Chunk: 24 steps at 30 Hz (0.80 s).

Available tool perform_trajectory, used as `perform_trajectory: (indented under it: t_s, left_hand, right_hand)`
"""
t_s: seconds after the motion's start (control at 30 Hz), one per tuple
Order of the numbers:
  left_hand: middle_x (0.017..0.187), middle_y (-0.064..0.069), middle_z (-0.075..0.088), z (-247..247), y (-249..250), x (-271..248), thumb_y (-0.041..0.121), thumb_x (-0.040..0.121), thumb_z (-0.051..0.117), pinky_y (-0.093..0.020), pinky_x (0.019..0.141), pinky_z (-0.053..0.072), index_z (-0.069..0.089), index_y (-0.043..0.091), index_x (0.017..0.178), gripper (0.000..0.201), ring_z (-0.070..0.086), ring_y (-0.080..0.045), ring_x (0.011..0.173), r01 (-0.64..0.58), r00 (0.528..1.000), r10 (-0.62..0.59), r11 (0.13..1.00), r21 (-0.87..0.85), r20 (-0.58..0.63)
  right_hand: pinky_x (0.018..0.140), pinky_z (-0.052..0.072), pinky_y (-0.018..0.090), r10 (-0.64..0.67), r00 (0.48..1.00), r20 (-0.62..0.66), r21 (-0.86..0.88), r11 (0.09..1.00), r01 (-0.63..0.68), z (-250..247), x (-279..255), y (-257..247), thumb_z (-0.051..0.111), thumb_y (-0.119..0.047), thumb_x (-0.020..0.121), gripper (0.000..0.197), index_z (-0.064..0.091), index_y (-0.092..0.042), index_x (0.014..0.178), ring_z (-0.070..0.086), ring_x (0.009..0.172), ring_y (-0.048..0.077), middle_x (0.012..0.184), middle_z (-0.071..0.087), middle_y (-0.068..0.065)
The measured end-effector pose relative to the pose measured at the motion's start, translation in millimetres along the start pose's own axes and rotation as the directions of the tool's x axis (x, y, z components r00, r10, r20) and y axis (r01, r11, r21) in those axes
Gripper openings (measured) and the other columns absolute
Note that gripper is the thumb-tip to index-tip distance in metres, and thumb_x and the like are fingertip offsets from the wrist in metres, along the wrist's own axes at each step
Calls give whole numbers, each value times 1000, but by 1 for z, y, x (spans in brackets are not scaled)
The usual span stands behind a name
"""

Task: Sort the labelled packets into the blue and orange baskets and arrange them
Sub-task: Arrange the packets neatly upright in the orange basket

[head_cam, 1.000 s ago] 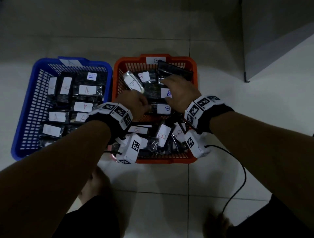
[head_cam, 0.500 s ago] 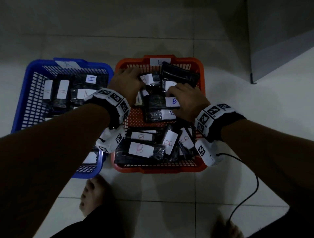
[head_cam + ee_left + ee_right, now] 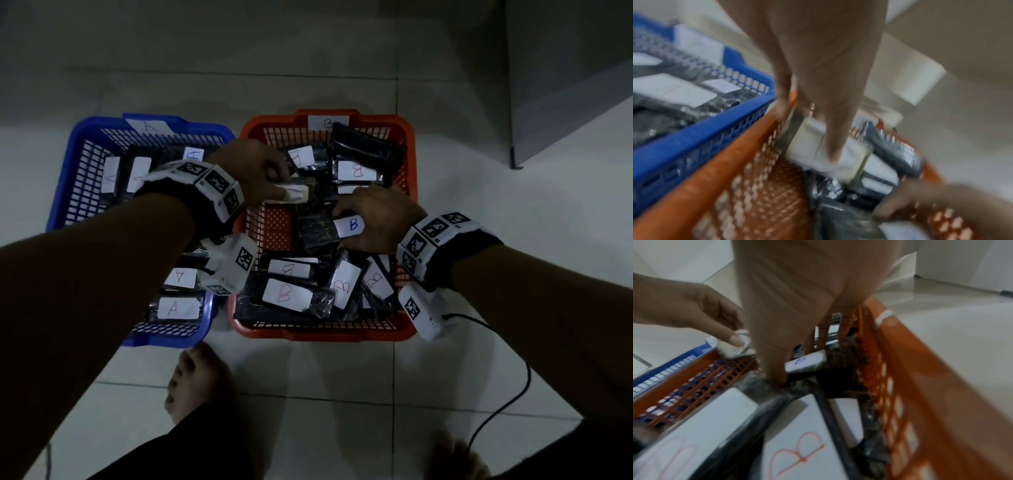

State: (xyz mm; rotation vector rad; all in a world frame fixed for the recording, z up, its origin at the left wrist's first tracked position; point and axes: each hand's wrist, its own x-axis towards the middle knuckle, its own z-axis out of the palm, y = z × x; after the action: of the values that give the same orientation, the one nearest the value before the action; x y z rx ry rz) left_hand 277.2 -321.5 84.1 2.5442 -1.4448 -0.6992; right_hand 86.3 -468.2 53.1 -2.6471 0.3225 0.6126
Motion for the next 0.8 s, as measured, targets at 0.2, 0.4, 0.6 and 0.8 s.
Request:
perform_trajectory:
  t_s: [0.2,0.4,0.6,0.8]
  left_hand:
    - [101,-3,69,13,3,-9,31,80,74,-13,58,37,72,12,102,30,54,-8,80,111,977,-99,992,-54,186]
    - [116,-3,63,17,7,-20,30,86,67,-19,67,44,59,18,124,41,59,-15,91,216,936,-174,971,-108,306]
    - [149,-5,38,33,8,-26,25,94,57,-34,105,36,26,26,148,63,42,-27,132,311,907,-276,948,-66,318]
    - [120,-15,60,47,19,-22,18,84,69,-29,77,44,49,10,129,50,58,-31,107,289,946,-293,956,46,140]
  right_hand:
    - [96,45,39,43,999,-25,2,999,-43,3,1,0,70,-54,75,59,55,-27,125,52,115,21,123,57,-1]
    - [91,47,40,120,988,-94,-56,991,-125,10,7,-1,79,-44,66,60,57,-26,119,54,109,24,115,58,2]
    - [90,48,38,126,990,-58,-33,991,-128,9,8,1,76,-48,69,60,55,-24,120,51,112,23,117,56,3]
    - [87,51,38,98,994,-44,-61,993,-101,6,5,-2,72,-58,70,63,58,-26,122,55,109,21,118,58,1]
